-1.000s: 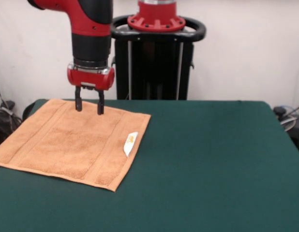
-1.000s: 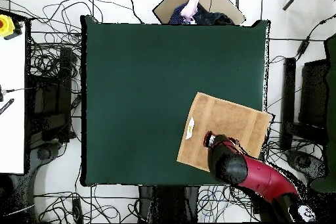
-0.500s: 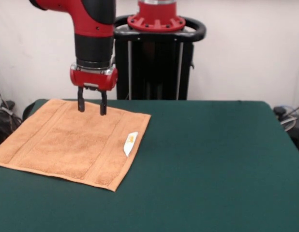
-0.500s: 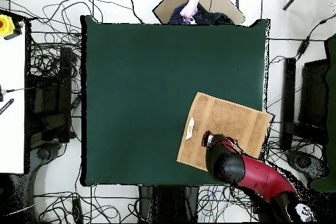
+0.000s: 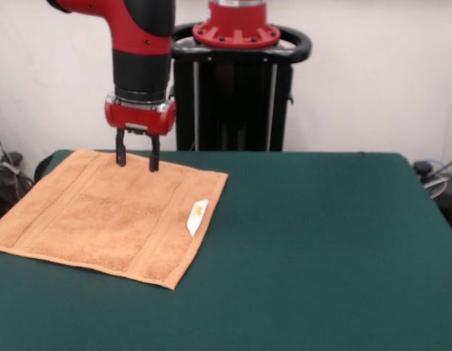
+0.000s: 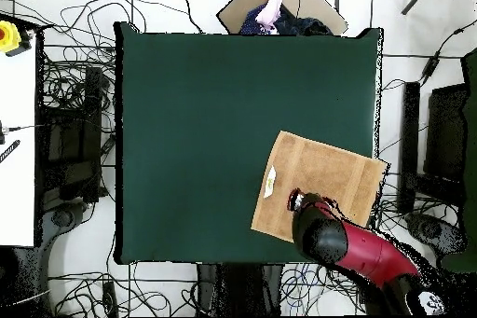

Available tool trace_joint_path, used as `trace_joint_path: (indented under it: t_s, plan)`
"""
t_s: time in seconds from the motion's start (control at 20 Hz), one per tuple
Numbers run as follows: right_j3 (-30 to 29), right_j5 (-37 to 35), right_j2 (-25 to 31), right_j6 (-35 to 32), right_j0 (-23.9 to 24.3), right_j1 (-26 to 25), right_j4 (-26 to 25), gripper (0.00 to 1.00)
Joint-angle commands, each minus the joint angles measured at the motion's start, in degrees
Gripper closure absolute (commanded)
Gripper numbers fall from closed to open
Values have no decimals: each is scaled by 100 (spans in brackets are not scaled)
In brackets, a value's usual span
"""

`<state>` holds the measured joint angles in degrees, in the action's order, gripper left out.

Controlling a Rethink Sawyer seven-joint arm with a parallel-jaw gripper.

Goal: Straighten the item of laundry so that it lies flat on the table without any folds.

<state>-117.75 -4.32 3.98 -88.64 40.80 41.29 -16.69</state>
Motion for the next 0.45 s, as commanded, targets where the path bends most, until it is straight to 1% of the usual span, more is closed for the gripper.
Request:
trace_joint_path:
  t_s: [0.05,0.45]
  plan:
    - [251,-16,-131,-1138,-235,-240,322,0]
    - [278,39,-130,-1140,-238,-330,334,0]
